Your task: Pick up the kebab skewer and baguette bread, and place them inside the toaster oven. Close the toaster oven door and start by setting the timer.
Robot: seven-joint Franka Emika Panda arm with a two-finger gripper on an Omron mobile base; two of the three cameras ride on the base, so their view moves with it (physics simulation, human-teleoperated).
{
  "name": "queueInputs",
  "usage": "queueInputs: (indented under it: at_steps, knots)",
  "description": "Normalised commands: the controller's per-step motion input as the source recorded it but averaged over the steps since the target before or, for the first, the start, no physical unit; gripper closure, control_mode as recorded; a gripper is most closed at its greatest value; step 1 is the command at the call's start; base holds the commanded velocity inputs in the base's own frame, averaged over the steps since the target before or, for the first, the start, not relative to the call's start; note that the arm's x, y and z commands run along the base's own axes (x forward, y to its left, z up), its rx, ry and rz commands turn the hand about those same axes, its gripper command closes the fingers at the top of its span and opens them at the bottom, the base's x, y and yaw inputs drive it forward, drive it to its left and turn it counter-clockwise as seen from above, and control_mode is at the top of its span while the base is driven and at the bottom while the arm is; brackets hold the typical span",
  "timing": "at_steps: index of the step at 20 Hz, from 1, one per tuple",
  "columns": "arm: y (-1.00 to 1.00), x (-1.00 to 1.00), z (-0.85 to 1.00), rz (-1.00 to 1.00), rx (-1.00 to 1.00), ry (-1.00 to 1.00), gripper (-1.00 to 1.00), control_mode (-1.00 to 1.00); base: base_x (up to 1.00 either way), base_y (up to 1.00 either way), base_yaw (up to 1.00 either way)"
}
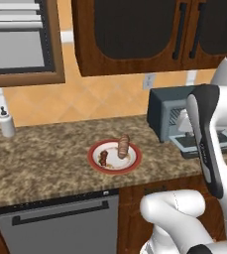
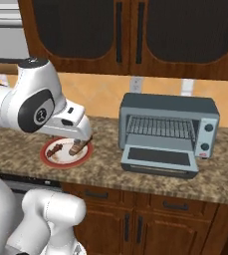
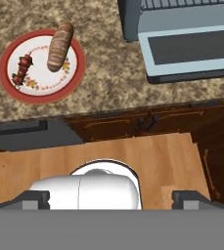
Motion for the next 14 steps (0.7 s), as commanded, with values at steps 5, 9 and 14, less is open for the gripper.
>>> queueInputs:
  at_steps: [5, 9, 14]
  knots:
    - [0.0, 0.0, 0.0, 0.0, 0.0, 0.0, -1.0, 1.0, 0.58, -0.43, 0.01]
    - [0.0, 0.0, 0.0, 0.0, 0.0, 0.0, -1.0, 1.0, 0.37, -0.42, 0.05]
    - [0.0, 0.0, 0.0, 0.0, 0.0, 0.0, -1.0, 1.0, 0.29, -0.38, 0.0]
